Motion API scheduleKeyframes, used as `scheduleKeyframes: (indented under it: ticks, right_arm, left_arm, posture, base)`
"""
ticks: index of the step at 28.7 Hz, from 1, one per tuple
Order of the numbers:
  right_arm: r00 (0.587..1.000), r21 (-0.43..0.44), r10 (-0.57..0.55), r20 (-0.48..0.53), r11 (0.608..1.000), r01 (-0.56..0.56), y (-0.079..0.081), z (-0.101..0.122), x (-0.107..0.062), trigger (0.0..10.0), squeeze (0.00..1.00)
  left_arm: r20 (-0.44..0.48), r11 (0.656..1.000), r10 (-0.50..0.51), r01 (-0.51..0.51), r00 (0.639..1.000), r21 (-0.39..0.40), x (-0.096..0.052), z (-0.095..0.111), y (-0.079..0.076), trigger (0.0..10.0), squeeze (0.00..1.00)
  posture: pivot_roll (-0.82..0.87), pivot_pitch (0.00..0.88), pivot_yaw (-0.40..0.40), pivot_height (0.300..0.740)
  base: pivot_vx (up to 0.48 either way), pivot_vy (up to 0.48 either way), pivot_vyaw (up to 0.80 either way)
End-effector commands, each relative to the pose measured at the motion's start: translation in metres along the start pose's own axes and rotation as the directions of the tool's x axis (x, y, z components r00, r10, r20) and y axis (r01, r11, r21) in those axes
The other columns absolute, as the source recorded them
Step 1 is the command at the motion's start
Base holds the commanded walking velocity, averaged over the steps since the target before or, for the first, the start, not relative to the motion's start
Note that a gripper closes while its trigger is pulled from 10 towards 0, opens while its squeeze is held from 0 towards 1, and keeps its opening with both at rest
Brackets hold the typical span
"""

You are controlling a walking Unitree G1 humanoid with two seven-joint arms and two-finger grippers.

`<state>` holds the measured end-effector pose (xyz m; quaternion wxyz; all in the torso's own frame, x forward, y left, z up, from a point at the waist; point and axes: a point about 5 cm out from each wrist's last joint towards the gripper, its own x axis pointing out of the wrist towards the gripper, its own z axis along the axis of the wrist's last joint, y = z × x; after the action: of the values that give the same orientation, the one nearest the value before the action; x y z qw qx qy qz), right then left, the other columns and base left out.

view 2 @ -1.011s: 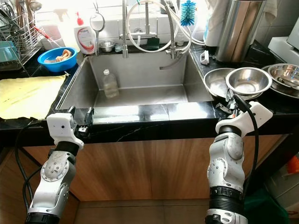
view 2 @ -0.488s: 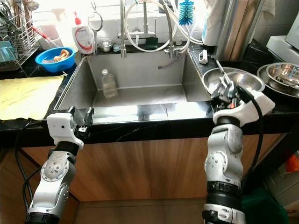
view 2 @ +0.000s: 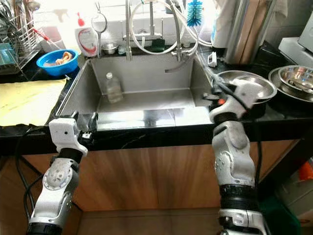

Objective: Kitchen organization

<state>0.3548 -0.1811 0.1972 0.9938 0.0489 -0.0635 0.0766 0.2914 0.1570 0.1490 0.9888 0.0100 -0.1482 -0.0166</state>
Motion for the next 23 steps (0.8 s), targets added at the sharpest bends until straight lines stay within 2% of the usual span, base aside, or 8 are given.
scheduleKeyframes:
  ticks: [1,2,6,11,15,21,22,23]
  right_arm:
    - [0.996,-0.025,0.036,-0.083,0.999,-0.038,0.005,-0.008,0.006,10.0,0.0]
    - [0.986,-0.082,0.035,-0.163,0.995,-0.049,0.005,-0.017,0.011,10.0,0.0]
    - [0.965,-0.164,0.106,-0.238,0.975,-0.148,0.013,-0.028,0.018,10.0,0.0]
    - [0.965,-0.168,0.101,-0.242,0.975,-0.144,0.013,-0.026,0.027,10.0,0.0]
    - [0.967,-0.185,0.063,-0.246,0.976,-0.111,0.007,-0.022,0.036,10.0,0.0]
    - [0.973,-0.188,0.035,-0.227,0.979,-0.079,0.002,-0.019,0.039,10.0,0.0]
    - [0.973,-0.184,0.039,-0.229,0.979,-0.082,0.003,-0.019,0.039,10.0,0.04]
    - [0.972,-0.181,0.041,-0.23,0.98,-0.084,0.003,-0.019,0.039,10.0,0.04]
  left_arm:
    - [-0.003,1.0,0.009,-0.009,1.0,0.009,0.002,0.001,0.001,10.0,0.0]
    - [-0.004,1.0,0.01,-0.01,1.0,0.009,0.002,0.0,0.001,10.0,0.0]
    - [-0.003,1.0,0.012,-0.011,1.0,0.007,0.002,0.0,0.0,10.0,0.0]
    - [0.0,1.0,0.02,-0.02,1.0,0.01,0.002,0.001,0.002,10.0,0.0]
    - [0.002,1.0,0.025,-0.025,1.0,0.013,0.001,0.001,0.003,10.0,0.0]
    - [0.002,1.0,0.022,-0.023,1.0,0.015,0.001,0.001,0.003,10.0,0.0]
    - [0.002,1.0,0.022,-0.022,1.0,0.015,0.001,0.001,0.003,10.0,0.0]
    - [0.002,1.0,0.021,-0.021,1.0,0.015,0.0,0.001,0.003,10.0,0.0]
  posture:
    - [-0.13,0.0,0.079,0.74]
    - [-0.13,0.0,0.078,0.74]
    - [-0.13,0.0,0.074,0.74]
    - [-0.12,0.0,0.069,0.74]
    - [-0.11,0.0,0.067,0.74]
    - [-0.11,0.0,0.069,0.74]
    - [-0.11,0.0,0.069,0.74]
    - [-0.11,0.0,0.069,0.74]
  base:
    - [0.0,0.0,0.0]
    - [0.0,0.0,0.0]
    - [0.0,0.0,0.0]
    - [0.0,0.0,0.0]
    - [0.0,0.0,0.0]
    - [0.0,0.0,0.0]
    - [0.0,0.0,0.0]
    - [0.0,0.0,0.0]
